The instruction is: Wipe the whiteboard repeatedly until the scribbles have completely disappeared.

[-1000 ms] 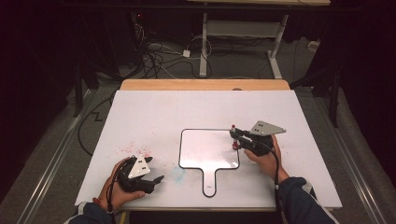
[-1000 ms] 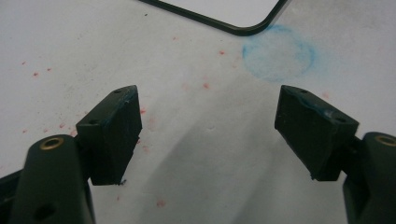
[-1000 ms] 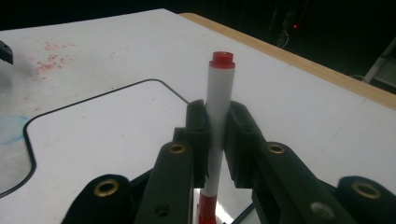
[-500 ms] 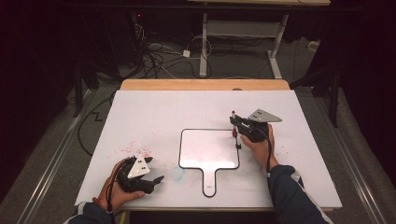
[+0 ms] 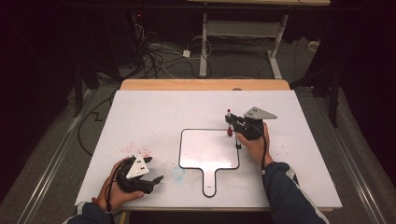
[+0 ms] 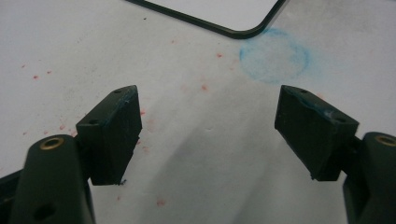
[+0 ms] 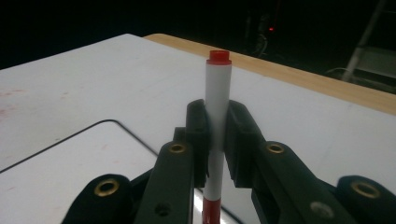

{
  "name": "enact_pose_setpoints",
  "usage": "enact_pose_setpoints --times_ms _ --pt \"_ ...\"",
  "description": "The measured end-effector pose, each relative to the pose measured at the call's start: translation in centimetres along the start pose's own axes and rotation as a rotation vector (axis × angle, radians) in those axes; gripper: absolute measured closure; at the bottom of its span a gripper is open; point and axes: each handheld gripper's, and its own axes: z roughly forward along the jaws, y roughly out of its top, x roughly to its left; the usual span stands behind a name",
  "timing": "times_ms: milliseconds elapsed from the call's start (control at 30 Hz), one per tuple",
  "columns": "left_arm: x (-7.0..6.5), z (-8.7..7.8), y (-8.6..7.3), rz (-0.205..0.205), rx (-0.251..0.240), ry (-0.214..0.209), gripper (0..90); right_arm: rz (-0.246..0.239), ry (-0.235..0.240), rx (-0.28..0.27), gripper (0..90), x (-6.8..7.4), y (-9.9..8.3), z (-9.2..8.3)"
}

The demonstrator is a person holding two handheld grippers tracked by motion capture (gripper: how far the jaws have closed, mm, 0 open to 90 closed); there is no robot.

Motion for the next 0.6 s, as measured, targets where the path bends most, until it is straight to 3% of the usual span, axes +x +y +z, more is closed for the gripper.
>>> enact_pose_setpoints --times_ms 133,233,367,600 --pt "-0.1 0.0 0.1 0.003 0.001 0.003 21.8 -0.033 0.070 0.004 81.9 1.9 -0.4 -1.0" --pt "-0.2 0.0 0.1 0.005 0.005 0.003 21.8 -0.020 0.115 -0.004 81.9 3.0 -0.9 -1.8" --pt "-0.2 0.0 0.2 0.010 0.005 0.005 21.8 -0.067 0.140 0.012 81.9 4.3 -1.1 -2.8" --pt "-0.2 0.0 0.1 0.010 0.004 0.007 21.8 -0.080 0.129 0.021 81.9 4.2 -1.6 -4.8"
